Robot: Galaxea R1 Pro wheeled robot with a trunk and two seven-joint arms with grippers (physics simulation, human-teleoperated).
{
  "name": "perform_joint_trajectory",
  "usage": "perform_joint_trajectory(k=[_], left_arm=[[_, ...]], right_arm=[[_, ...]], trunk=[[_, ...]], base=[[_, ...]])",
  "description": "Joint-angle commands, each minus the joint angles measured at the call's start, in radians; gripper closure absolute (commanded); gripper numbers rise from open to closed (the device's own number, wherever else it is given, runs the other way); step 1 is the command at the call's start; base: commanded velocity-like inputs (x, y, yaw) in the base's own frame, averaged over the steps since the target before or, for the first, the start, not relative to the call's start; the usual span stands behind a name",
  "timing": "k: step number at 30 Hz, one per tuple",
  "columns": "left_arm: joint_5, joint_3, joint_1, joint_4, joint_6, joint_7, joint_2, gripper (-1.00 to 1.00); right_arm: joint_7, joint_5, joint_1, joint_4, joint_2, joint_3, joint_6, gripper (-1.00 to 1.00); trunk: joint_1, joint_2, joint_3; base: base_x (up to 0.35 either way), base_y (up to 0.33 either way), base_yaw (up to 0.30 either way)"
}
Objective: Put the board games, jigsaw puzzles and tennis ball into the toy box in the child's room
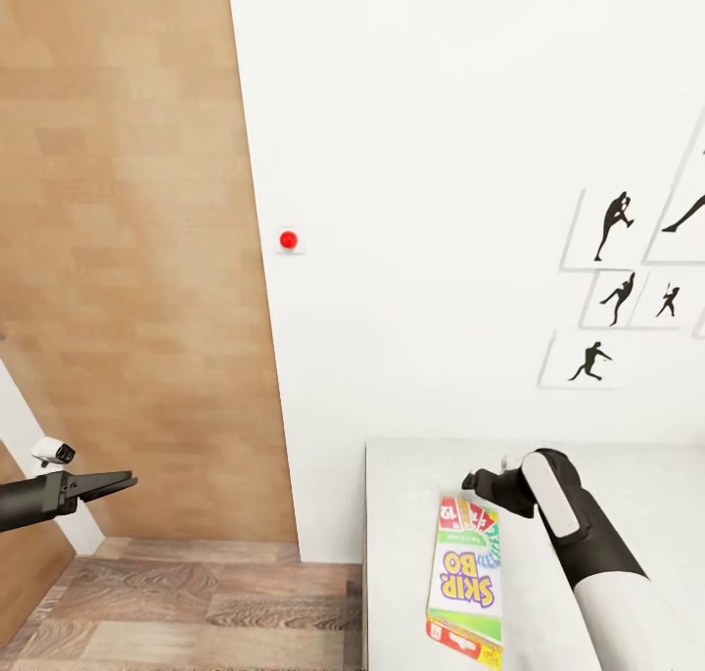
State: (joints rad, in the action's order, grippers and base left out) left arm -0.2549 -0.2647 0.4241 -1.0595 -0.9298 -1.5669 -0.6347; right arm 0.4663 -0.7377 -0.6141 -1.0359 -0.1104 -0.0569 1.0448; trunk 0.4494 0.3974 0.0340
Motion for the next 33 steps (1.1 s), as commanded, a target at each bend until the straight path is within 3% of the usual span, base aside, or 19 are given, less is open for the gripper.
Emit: perform_joint_trajectory(k=[1, 26, 33], left_arm=[[0.000, 0.000, 0.001, 0.000, -0.011, -0.004, 0.000, -1.00], [0.002, 0.001, 0.001, 0.000, -0.006, -0.004, 0.006, -1.00], [0.002, 0.001, 0.001, 0.000, -0.005, -0.004, 0.006, -1.00]], right_arm=[[0.009, -0.011, -0.001, 0.006, 0.000, 0.000, 0.002, -1.00], [0.000, -0.020, -0.001, 0.060, -0.003, -0.008, 0.002, -1.00], [-0.052, -0.017, -0.001, 0.094, -0.010, -0.011, 0.001, -1.00]], trunk=[[0.001, 0.003, 0.004], [0.001, 0.003, 0.045], [0.001, 0.003, 0.056]], base=[[0.000, 0.000, 0.000], [0.000, 0.000, 0.000], [0.000, 0.000, 0.000]])
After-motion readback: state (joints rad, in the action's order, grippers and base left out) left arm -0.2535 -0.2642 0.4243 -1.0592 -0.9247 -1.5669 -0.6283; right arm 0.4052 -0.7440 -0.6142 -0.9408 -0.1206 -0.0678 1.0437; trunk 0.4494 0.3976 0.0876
